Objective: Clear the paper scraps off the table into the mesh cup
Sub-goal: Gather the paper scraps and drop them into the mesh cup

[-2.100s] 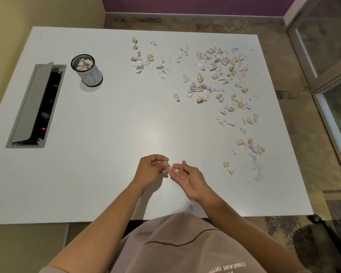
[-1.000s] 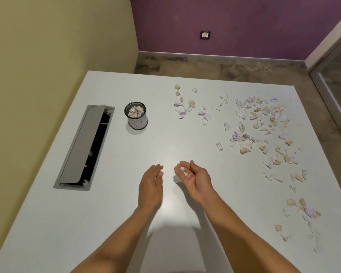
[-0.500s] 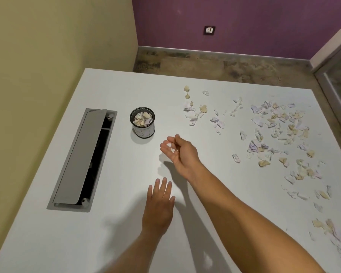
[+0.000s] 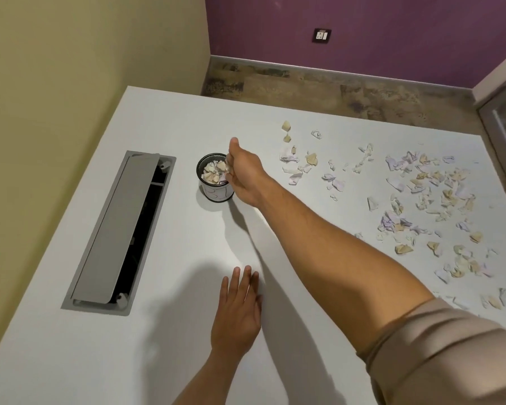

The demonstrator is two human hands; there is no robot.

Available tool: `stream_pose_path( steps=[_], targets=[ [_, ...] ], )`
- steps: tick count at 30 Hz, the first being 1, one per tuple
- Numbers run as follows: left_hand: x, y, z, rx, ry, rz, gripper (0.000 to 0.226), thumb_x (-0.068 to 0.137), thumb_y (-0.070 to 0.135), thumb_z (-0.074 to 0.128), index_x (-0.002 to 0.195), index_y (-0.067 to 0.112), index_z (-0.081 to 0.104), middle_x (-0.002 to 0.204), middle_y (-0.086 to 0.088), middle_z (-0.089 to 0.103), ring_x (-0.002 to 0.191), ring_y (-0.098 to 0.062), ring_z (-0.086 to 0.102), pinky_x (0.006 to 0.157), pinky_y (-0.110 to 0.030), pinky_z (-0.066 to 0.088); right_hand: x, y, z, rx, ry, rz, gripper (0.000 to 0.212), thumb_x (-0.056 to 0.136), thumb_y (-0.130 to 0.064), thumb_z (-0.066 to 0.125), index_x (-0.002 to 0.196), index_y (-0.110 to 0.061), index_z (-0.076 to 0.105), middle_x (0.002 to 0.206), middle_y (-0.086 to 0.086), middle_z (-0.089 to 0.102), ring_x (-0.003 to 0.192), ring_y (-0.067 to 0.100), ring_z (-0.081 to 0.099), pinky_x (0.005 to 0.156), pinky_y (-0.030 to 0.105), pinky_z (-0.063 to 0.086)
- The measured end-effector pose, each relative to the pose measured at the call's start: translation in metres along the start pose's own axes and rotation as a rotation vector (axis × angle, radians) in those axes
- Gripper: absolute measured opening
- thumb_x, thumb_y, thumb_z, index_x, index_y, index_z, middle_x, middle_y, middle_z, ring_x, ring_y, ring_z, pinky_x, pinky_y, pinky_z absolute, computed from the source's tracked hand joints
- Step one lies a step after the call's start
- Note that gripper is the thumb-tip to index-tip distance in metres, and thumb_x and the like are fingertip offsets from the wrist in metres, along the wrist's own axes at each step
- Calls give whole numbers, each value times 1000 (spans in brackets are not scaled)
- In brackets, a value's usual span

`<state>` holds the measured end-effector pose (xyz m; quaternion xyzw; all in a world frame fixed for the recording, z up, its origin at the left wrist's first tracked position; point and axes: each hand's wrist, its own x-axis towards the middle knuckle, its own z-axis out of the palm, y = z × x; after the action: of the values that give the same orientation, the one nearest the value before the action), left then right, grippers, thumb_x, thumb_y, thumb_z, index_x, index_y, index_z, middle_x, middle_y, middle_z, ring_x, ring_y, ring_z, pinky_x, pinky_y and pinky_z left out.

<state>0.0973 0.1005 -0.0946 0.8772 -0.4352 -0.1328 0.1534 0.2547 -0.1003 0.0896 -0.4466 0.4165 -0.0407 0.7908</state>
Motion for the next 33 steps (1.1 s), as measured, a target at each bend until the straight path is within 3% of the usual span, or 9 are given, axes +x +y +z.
stream_pose_path(
  steps=[2, 4, 5, 7, 11, 16, 23, 28, 33],
  targets=[
    [0, 0, 1, -2, 2, -5, 52, 105, 32, 24, 153, 13, 24, 161, -3, 21, 150, -26, 12, 119, -48, 17, 2, 0, 1, 4, -35, 1, 33, 102, -40, 40, 115, -14, 53, 65, -12, 62, 48, -8, 58, 53, 10, 48],
    [1, 0, 3, 15, 4, 0, 52, 105, 31, 26, 153, 14, 24, 162, -2, 18, 151, -25, 9, 119, -48, 16, 6, 0, 1, 47, -76, -17, 45, 102, -36, 42, 141, -14, 41, 115, -13, 62, 103, -6, 58, 92, 14, 44],
    [1, 0, 3, 22, 1, 1, 52, 104, 31, 28, 154, 15, 24, 162, -2, 16, 151, -25, 8, 120, -48, 15, 5, 0, -1, 80, -102, -36, 52, 102, -34, 41, 149, -16, 30, 142, -12, 46, 129, 0, 42, 107, 21, 32],
    [1, -1, 3, 40, -9, -1, 52, 104, 31, 31, 154, 17, 23, 163, -1, 15, 151, -25, 7, 120, -48, 15, 2, -2, -5, 132, -174, -88, 56, 103, -31, 38, 153, -20, 16, 159, -11, 17, 146, 8, 15, 109, 26, 20],
    [0, 1, 1, 56, -8, 18, 49, 104, 32, 32, 151, 16, 32, 161, -4, 23, 150, -27, 13, 118, -50, 21, -14, -3, -18, 213, -220, -152, 54, 103, -29, 35, 153, -23, 16, 161, -7, 10, 149, 14, 7, 118, 40, 15],
    [3, 19, -9, 77, -10, -59, 45, 102, 24, 38, 145, 11, 42, 155, -8, 36, 146, -30, 26, 120, -50, 18, -50, 6, -68, 383, -95, -179, 41, 101, -17, 42, 140, -6, 45, 148, 11, 42, 137, 28, 41, 108, 43, 40],
    [12, 91, -6, -13, -40, 29, 52, 105, 36, 19, 154, 18, 23, 163, 1, 11, 151, -17, -2, 121, -35, -9, -108, 64, -185, -110, 142, -325, 30, 99, -13, 49, 128, -11, 59, 133, 4, 58, 123, 17, 53, 107, 35, 42],
    [6, 156, 19, -64, -88, 177, 53, 105, 39, 22, 152, 17, 30, 162, -1, 17, 151, -16, -1, 122, -38, 2, -158, 115, -287, -368, 361, -384, 33, 98, -31, 52, 130, -24, 58, 136, -5, 57, 120, 7, 53, 98, 15, 39],
    [-18, 210, 52, -65, -180, 255, 53, 104, 41, 26, 150, 15, 33, 161, -3, 22, 151, -20, 6, 122, -43, 13, -206, 173, -381, -588, 529, -382, 43, 98, -38, 49, 138, -23, 49, 144, -7, 49, 132, 11, 46, 109, 28, 39]
  ],
)
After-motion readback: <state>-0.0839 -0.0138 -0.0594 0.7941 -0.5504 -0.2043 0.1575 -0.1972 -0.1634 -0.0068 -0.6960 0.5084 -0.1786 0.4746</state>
